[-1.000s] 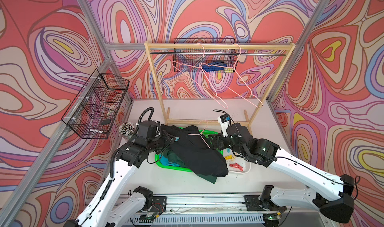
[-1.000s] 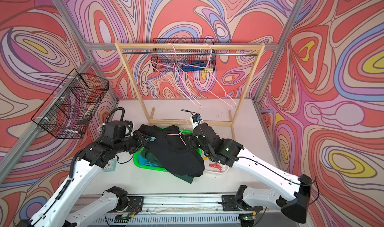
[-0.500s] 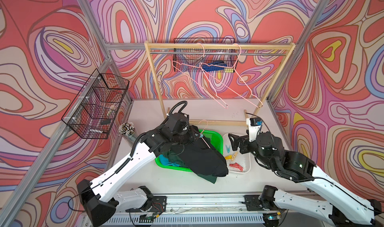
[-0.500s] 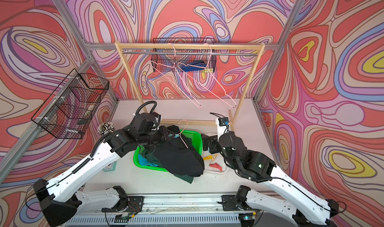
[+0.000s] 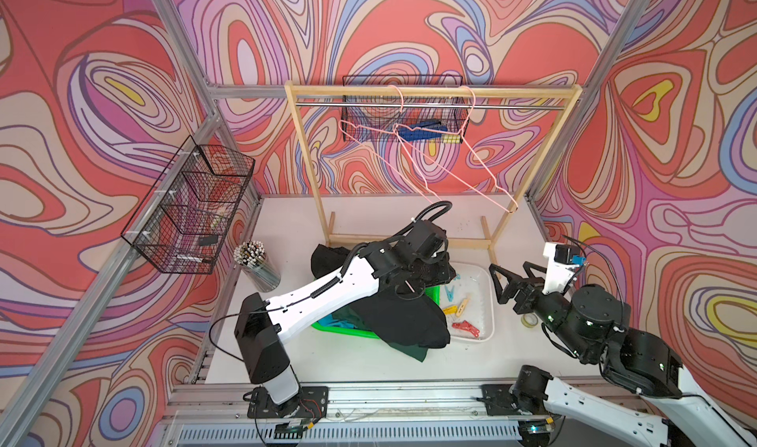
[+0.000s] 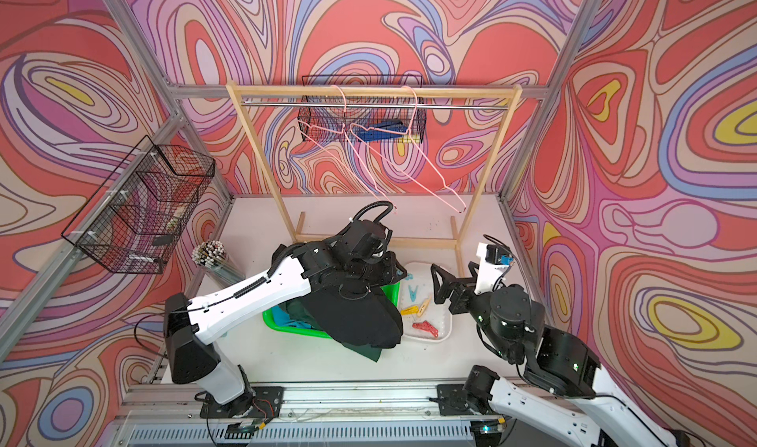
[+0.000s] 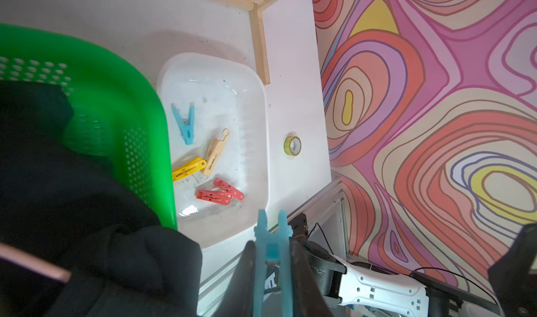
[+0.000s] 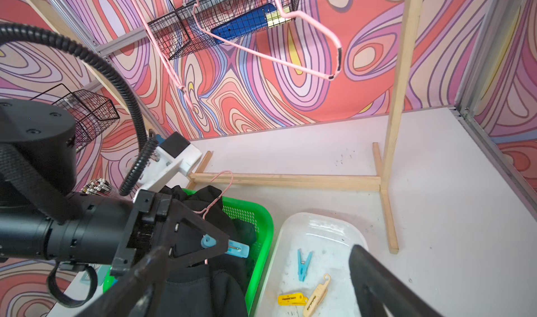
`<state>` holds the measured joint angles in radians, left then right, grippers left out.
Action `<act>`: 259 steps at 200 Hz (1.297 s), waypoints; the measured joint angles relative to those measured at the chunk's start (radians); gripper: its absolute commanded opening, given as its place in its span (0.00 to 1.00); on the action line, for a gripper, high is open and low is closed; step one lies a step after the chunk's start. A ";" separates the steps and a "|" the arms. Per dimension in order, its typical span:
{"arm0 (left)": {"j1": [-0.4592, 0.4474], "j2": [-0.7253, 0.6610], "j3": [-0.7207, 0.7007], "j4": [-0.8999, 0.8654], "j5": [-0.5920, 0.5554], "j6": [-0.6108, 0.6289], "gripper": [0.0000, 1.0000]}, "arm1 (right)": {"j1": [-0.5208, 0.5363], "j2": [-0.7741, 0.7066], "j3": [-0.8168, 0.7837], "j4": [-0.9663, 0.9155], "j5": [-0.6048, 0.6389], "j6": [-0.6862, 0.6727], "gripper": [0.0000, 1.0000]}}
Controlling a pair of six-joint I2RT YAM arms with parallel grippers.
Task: Remove the clothespins securing t-shirts to the hanger
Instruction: Place the clothespin in the storage box, then pick up the hanger from the basket.
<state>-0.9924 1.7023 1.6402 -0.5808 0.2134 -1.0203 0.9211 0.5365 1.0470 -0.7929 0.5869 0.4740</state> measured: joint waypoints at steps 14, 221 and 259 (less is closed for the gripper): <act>-0.007 0.026 0.020 0.002 0.009 0.004 0.21 | 0.000 -0.006 0.000 -0.010 0.004 0.000 0.98; -0.010 -0.017 -0.108 0.088 -0.029 0.163 0.90 | -0.002 0.025 -0.001 -0.074 0.040 -0.021 0.98; -0.010 -0.166 -0.171 0.035 -0.132 0.207 0.91 | -0.002 0.077 -0.024 -0.032 0.010 -0.039 0.98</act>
<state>-1.0027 1.5364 1.4693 -0.5457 0.0818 -0.8131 0.9192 0.6136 1.0229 -0.8253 0.5964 0.4351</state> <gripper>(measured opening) 0.903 0.983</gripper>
